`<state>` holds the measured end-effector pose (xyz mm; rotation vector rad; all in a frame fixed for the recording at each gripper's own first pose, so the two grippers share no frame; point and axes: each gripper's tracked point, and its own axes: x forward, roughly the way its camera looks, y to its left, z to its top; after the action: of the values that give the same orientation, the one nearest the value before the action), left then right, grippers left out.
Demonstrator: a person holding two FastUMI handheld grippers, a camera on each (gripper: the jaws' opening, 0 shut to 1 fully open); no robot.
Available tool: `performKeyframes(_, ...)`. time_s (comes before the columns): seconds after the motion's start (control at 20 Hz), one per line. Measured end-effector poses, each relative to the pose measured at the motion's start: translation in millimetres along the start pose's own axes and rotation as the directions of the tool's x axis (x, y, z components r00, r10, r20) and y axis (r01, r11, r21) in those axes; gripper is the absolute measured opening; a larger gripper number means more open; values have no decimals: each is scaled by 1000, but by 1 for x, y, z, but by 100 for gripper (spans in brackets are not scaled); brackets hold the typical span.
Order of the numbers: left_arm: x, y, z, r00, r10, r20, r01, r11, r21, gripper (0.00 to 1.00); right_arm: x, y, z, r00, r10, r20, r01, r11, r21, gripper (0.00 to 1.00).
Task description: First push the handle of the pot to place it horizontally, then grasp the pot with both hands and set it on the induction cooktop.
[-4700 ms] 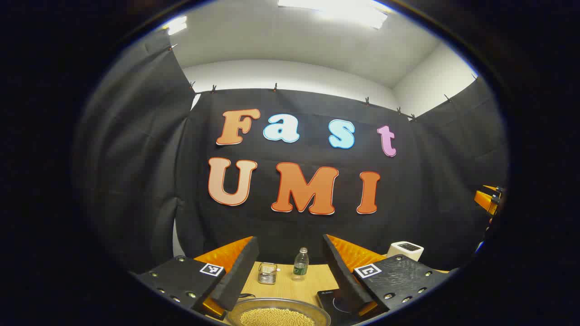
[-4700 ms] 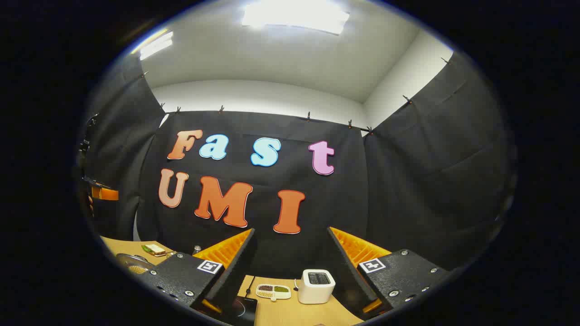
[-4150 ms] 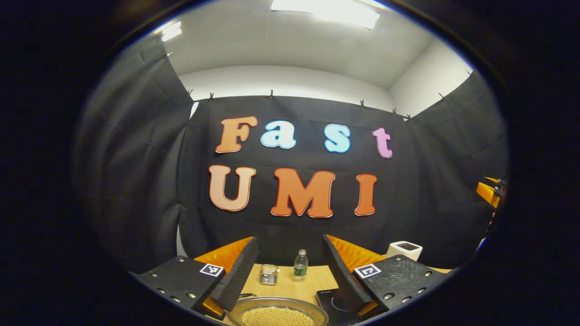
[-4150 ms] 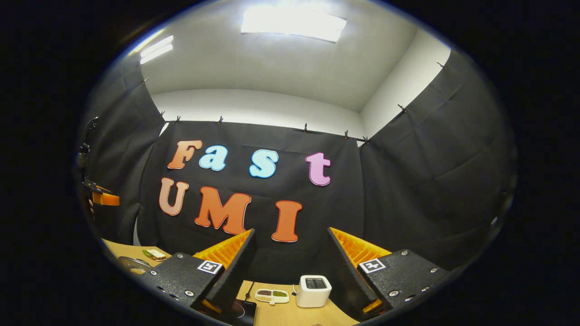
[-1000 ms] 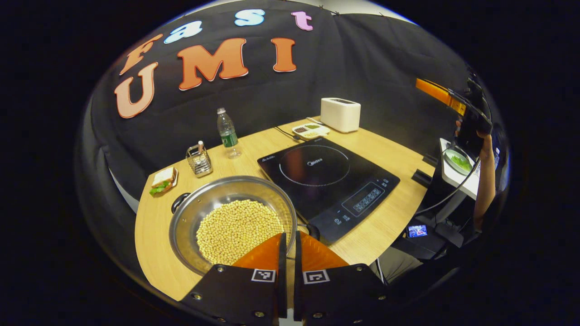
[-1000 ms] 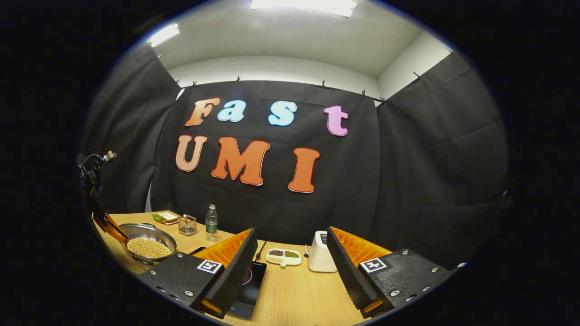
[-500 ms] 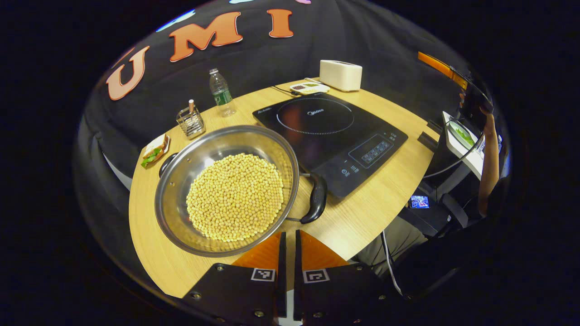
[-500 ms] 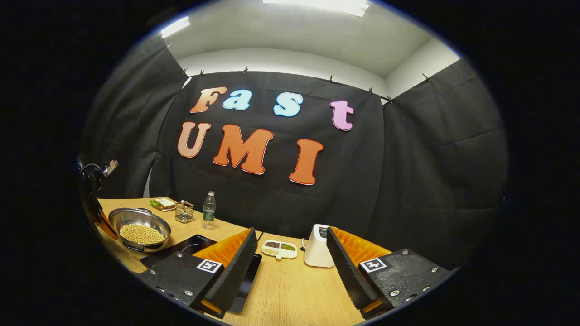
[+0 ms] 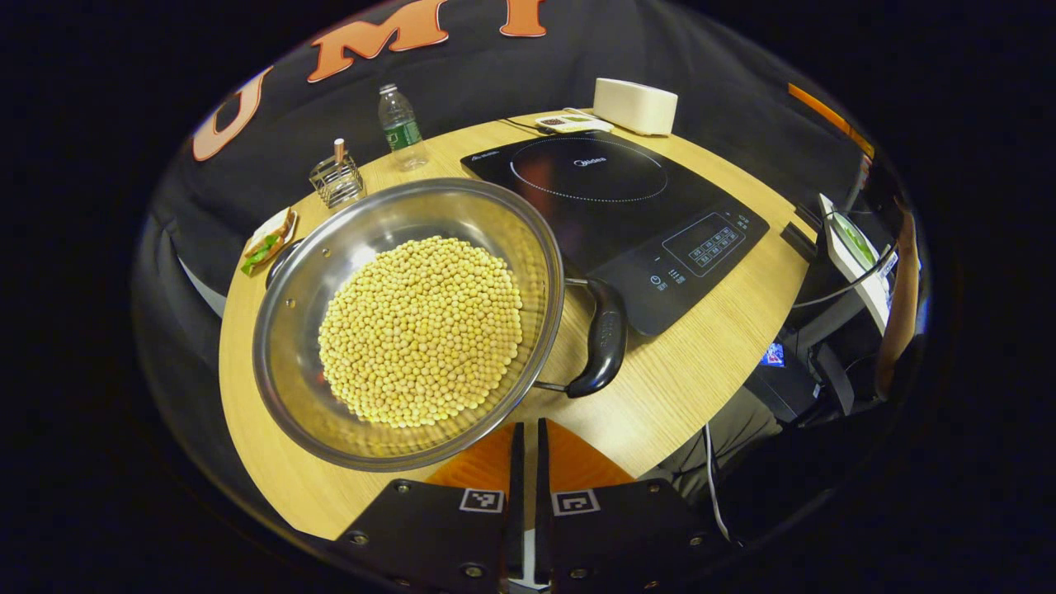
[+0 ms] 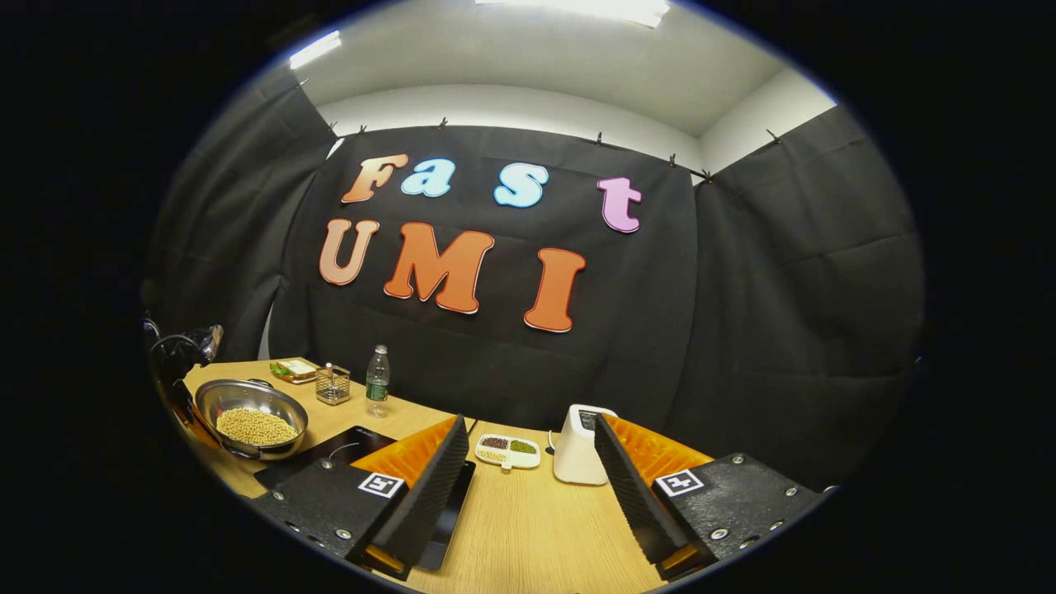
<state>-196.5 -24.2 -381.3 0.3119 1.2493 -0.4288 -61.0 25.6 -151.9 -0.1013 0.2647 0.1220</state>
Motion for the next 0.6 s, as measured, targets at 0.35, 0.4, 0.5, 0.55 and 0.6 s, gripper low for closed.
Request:
performKeyframes(0.35, 24, -28, 15, 997, -79, -7, 78, 993, -87, 2, 0, -4, -3, 1000, -11, -14, 11, 1000, 26, 95)
performKeyframes(0.4, 26, -31, 18, 996, -86, -4, 85, 991, -99, 2, 0, -5, -3, 1000, -13, -15, 13, 999, 29, 95)
performKeyframes(0.5, 30, -34, 26, 996, -88, 3, 88, 989, -121, 1, -1, -7, -4, 1000, -18, -15, 19, 999, 32, 95)
performKeyframes(0.55, 33, -35, 30, 996, -89, 8, 90, 986, -139, 1, -2, -7, -4, 1000, -20, -15, 20, 999, 33, 95)
performKeyframes(0.6, 36, -36, 34, 996, -93, 14, 94, 984, -154, 2, -2, -7, -5, 1000, -20, -17, 21, 999, 32, 95)
